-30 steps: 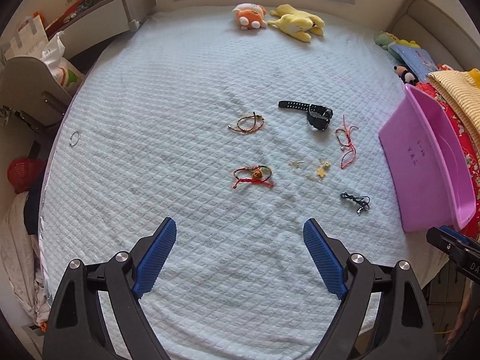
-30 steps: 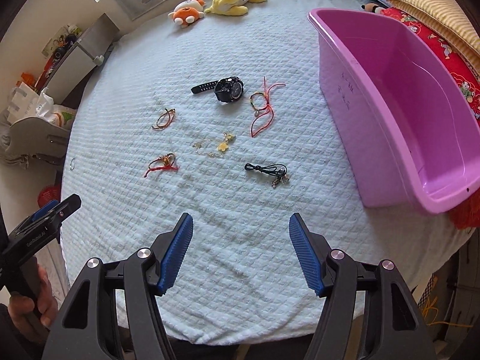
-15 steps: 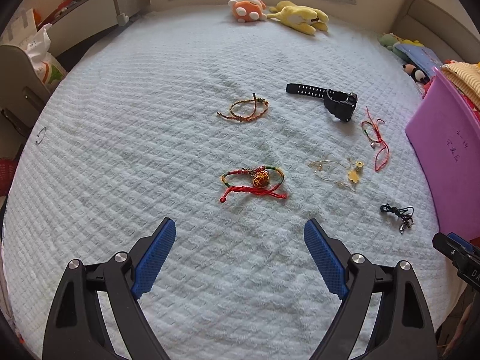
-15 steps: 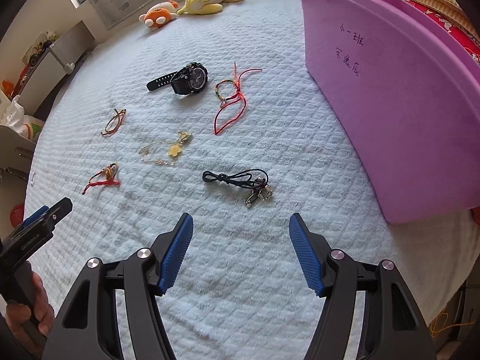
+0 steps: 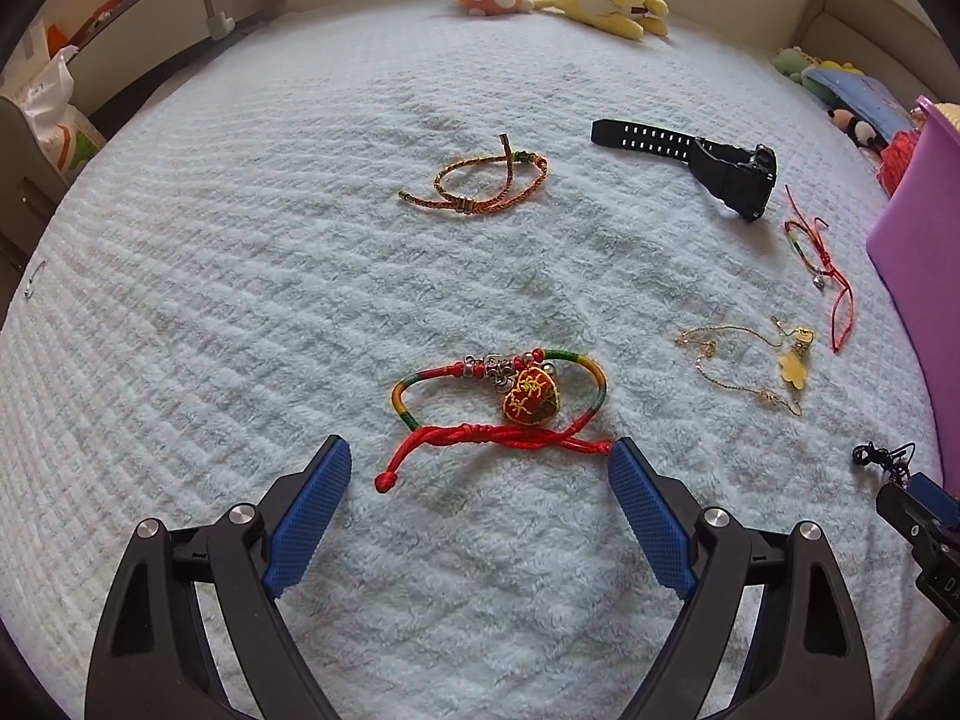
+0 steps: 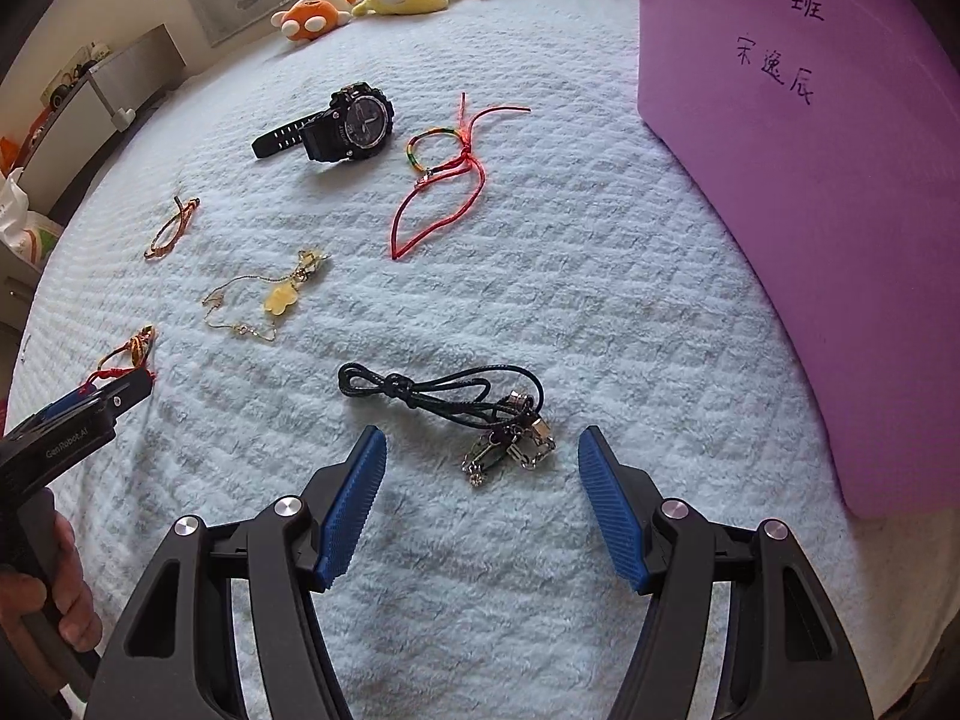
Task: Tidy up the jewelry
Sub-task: 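Grasp the black cord necklace with the right tool while the left tool grasps the red-string heart bracelet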
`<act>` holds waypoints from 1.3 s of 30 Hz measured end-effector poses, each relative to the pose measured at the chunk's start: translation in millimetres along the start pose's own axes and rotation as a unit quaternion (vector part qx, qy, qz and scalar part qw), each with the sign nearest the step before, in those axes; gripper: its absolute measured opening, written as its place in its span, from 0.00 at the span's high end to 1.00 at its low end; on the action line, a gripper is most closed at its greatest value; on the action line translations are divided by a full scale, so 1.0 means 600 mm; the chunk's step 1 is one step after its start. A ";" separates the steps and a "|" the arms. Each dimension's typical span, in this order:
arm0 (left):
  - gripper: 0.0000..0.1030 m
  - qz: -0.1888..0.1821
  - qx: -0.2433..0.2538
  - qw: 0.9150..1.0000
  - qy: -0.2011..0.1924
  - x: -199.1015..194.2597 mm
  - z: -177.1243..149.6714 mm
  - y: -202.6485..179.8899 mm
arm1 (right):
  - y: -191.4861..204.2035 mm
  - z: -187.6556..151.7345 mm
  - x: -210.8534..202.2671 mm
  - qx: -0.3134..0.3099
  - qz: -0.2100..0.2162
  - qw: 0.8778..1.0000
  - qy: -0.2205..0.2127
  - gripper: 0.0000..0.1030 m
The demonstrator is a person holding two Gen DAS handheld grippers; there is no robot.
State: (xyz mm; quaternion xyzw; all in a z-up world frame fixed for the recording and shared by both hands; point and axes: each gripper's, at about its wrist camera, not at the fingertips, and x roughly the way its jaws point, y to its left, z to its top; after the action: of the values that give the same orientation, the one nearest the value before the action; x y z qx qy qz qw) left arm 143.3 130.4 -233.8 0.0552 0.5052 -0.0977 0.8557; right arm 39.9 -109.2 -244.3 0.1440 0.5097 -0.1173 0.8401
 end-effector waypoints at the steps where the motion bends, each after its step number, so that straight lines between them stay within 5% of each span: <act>1: 0.17 -0.001 0.000 1.000 -0.001 0.004 0.002 -0.002 | 0.000 0.001 0.005 -0.003 -0.001 1.000 0.001 0.38; 17: 0.09 0.016 0.013 0.999 -0.035 0.048 0.023 -0.029 | 0.010 0.015 0.032 -0.035 -0.004 0.999 -0.025 0.39; 21: 0.14 0.012 0.012 0.999 -0.042 0.042 0.019 -0.026 | 0.013 0.016 0.034 -0.043 -0.004 0.999 -0.027 0.39; 30: 0.59 0.002 0.015 0.999 -0.042 0.009 -0.003 -0.020 | 0.012 0.017 0.029 -0.050 0.007 0.998 -0.023 0.56; 35: 0.89 -0.020 0.022 0.999 -0.034 -0.001 0.000 -0.022 | 0.006 0.022 0.022 -0.048 0.012 0.999 -0.019 0.86; 39: 0.94 -0.030 0.026 0.999 -0.035 -0.012 0.009 -0.031 | 0.008 0.024 0.008 -0.052 0.015 0.998 -0.019 0.89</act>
State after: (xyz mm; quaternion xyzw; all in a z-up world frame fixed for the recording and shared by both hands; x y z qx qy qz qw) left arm 140.6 112.0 -224.8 0.0588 0.4741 -0.1381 0.8676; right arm 55.7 -109.9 -241.8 0.1049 0.4971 -0.0807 0.8575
